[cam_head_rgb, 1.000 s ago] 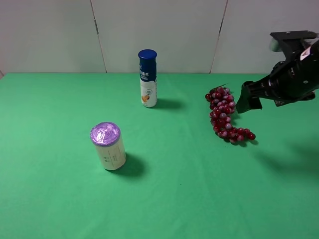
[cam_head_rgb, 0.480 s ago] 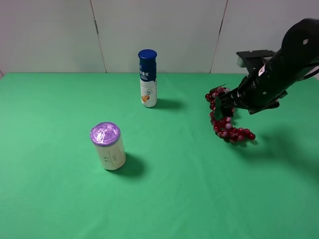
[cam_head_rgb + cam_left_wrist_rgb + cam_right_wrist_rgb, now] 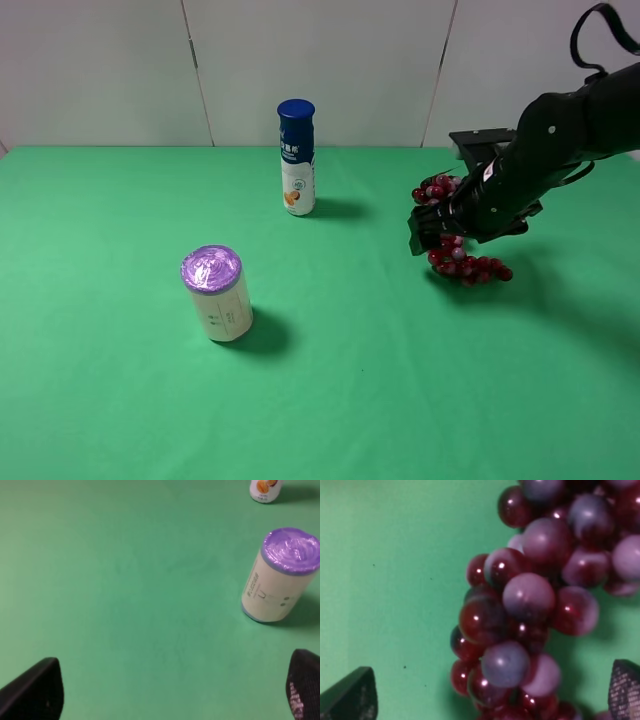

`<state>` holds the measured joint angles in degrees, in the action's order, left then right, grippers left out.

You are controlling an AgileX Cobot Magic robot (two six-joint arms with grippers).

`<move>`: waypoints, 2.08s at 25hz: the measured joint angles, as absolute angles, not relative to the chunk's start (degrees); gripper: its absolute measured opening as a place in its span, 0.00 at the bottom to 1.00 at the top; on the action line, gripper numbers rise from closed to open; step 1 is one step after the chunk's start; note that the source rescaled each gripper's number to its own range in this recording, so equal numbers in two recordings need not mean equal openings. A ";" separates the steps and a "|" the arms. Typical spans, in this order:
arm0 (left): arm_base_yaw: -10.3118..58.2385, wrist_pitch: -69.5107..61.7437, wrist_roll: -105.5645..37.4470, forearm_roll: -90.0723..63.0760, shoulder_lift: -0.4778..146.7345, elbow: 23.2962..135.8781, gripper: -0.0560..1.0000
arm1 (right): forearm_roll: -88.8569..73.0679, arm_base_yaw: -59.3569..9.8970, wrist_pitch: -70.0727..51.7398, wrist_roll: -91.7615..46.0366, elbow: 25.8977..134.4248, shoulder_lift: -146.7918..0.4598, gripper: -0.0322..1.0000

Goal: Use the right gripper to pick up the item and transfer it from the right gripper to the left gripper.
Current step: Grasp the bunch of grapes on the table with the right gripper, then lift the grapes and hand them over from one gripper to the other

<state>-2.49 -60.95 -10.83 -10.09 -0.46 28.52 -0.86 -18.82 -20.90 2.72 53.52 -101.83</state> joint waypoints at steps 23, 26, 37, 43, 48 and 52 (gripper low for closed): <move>-2.49 -60.95 -10.83 -10.09 -0.46 28.52 0.86 | 3.61 -18.82 -18.10 6.00 53.52 -106.42 1.00; -2.49 -60.95 -10.83 -10.09 -0.46 28.52 0.86 | 3.68 -18.82 -18.04 6.06 53.52 -106.58 0.99; -2.49 -60.95 -10.83 -10.09 -0.46 28.52 0.86 | 4.95 -18.82 -17.98 6.05 53.52 -107.25 0.05; -2.49 -60.95 -10.83 -10.09 -0.46 28.52 0.86 | 4.95 -18.82 -17.98 6.05 53.52 -107.29 0.05; -2.49 -60.95 -10.83 -10.09 -0.46 28.52 0.86 | 5.28 -18.82 -18.42 6.05 53.52 -106.62 0.05; -2.49 -60.95 -10.83 -10.09 -0.46 28.52 0.86 | 6.93 -18.82 -20.33 5.70 53.52 -101.72 0.05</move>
